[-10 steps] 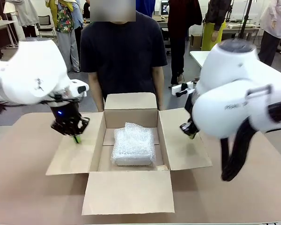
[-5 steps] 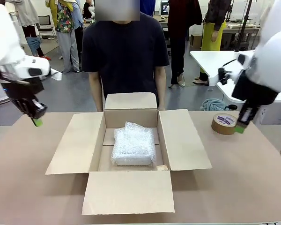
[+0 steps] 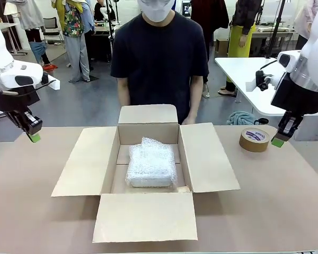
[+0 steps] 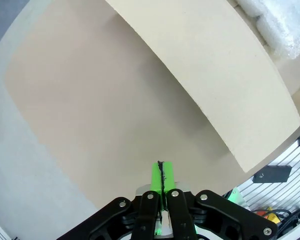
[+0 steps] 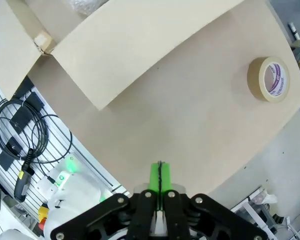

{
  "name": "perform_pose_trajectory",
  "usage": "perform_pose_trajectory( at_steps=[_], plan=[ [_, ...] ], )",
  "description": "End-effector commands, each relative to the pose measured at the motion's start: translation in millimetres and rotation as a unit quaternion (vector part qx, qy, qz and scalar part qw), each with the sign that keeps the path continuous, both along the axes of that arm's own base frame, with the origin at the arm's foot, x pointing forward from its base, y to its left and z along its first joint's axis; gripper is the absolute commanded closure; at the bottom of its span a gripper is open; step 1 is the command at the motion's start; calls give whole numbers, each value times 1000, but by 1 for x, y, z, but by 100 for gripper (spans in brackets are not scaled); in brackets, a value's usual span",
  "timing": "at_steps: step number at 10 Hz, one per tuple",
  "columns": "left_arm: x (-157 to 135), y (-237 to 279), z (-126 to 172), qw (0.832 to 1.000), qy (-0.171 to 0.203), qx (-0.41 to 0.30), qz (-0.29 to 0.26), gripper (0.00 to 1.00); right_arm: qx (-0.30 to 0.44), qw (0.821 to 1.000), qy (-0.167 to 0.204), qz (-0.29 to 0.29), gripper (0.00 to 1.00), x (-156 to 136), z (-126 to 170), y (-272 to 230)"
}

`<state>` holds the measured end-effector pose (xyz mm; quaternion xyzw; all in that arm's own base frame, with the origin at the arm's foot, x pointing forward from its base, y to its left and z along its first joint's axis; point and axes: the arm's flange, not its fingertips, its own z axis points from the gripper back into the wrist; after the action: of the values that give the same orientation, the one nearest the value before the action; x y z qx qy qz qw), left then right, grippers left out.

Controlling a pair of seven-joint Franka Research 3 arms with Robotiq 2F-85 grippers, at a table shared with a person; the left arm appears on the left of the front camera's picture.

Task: Wrap the clocks to prevent damage.
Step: Once the human has placed the objects inside and stepped back, release both hands from the side flaps of the Package Box.

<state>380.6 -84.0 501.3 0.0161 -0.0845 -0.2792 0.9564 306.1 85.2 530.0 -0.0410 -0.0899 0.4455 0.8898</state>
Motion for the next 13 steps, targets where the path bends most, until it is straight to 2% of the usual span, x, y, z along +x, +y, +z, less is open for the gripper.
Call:
perform_pose_trajectory(
  at_steps=[1, 2, 3, 4, 5, 7, 8, 10, 11, 13],
  plan=[
    [3, 15, 13, 997, 12, 8, -75, 100, 9, 998, 17, 52, 99, 1, 7, -8],
    [6, 23, 15, 986, 19, 34, -165, 100, 22, 994, 31, 100, 99, 2, 12, -16],
    [4, 27, 14, 969, 11, 61, -241, 100, 16, 988, 40, 147, 99, 4, 12, -20],
    [1, 30, 14, 944, 3, 99, -315, 100, -6, 974, 72, 214, 99, 3, 10, -21],
    [-1, 31, 16, 923, -3, 120, -364, 100, -25, 962, 93, 256, 99, 3, 8, -21],
    [-3, 32, 15, 896, -4, 146, -418, 100, -28, 960, 104, 260, 99, 11, 4, -21],
    [-5, 33, 14, 893, -9, 144, -426, 100, -31, 960, 106, 257, 99, 14, 2, -22],
    [-4, 26, 13, 908, -22, 109, -403, 100, -27, 972, 83, 219, 99, 20, -1, -24],
    [-6, 25, 8, 919, -26, 89, -383, 100, -19, 962, 103, 252, 99, 10, -3, -20],
    [-3, 24, 2, 935, -23, 70, -346, 100, -19, 962, 103, 252, 99, 10, -3, -20]
  ],
)
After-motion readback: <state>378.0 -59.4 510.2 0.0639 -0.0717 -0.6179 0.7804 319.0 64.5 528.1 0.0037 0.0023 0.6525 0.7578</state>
